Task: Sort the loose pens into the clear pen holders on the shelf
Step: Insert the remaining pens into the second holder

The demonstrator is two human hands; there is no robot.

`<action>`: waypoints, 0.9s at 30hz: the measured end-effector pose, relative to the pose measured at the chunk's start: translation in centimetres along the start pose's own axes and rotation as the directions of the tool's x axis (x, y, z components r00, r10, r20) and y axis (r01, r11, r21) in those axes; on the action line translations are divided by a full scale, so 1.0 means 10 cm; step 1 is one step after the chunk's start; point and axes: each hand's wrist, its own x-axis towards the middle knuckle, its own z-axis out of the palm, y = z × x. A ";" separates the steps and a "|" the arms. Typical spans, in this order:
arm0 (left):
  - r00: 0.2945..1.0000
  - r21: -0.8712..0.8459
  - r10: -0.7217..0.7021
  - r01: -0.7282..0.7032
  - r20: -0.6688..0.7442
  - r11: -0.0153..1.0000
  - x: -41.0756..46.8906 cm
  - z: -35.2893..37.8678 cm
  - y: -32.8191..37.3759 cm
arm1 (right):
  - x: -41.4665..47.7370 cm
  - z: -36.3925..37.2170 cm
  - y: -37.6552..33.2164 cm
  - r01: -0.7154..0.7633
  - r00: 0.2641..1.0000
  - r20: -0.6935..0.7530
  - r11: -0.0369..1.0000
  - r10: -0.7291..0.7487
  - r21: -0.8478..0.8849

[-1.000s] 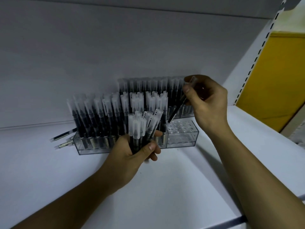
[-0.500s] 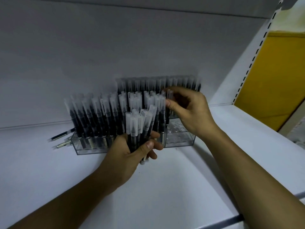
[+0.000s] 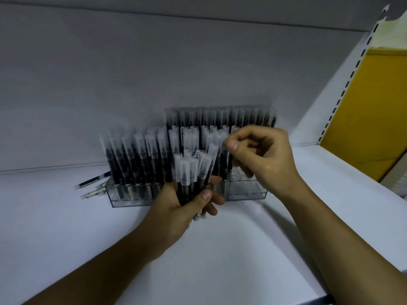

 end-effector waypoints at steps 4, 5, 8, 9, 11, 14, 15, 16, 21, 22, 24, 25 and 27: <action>1.000 -0.014 -0.021 0.021 -0.007 1.000 0.00 0.01 0.01 | -0.04 0.08 0.00 -0.072 0.992 0.111 0.994 0.063 0.079; 1.000 -0.011 -0.021 0.021 -0.003 1.000 0.00 0.02 0.02 | -0.04 0.07 0.00 -0.079 0.991 0.117 0.994 0.070 0.077; 1.000 -0.003 -0.027 0.027 -0.002 1.000 0.00 0.02 0.02 | -0.03 0.05 -0.02 -0.117 0.985 0.134 0.991 0.108 0.059; 1.000 0.005 -0.025 0.025 0.003 1.000 -0.01 0.01 0.01 | -0.03 0.06 -0.03 -0.123 0.984 0.133 0.991 0.115 0.053; 1.000 0.022 -0.024 0.023 0.018 0.999 -0.02 0.01 0.01 | -0.03 0.07 -0.04 -0.127 0.984 0.133 0.991 0.120 0.046; 0.999 -0.018 -0.044 0.045 0.008 0.999 -0.01 0.03 0.03 | -0.02 0.08 -0.06 -0.122 0.985 0.129 0.990 0.113 0.064; 0.999 -0.054 -0.049 0.049 0.005 0.997 -0.01 0.03 0.04 | -0.01 0.06 -0.07 -0.124 0.987 0.114 0.989 0.114 0.082; 0.999 -0.082 -0.049 0.049 0.002 0.995 -0.01 0.03 0.03 | -0.01 0.05 -0.07 -0.122 0.990 0.088 0.987 0.113 0.108; 0.998 -0.110 -0.043 0.040 -0.034 0.993 -0.02 0.03 0.03 | 0.07 -0.08 -0.06 -0.125 0.980 -0.115 0.953 0.162 0.275; 0.998 -0.088 -0.035 0.031 -0.047 0.996 -0.02 0.03 0.02 | 0.09 -0.11 -0.05 -0.125 0.974 -0.145 0.948 0.173 0.294; 0.997 -0.011 -0.022 0.021 -0.079 1.000 -0.02 0.02 0.01 | 0.11 -0.16 -0.05 -0.125 0.959 -0.205 0.942 0.195 0.311; 0.996 0.014 -0.014 0.015 -0.090 1.000 -0.01 0.02 0.00 | 0.12 -0.18 -0.04 -0.128 0.950 -0.234 0.942 0.206 0.311; 0.994 -0.001 -0.012 0.011 -0.105 1.000 0.00 0.03 -0.02 | 0.13 -0.21 -0.04 -0.124 0.937 -0.279 0.945 0.212 0.301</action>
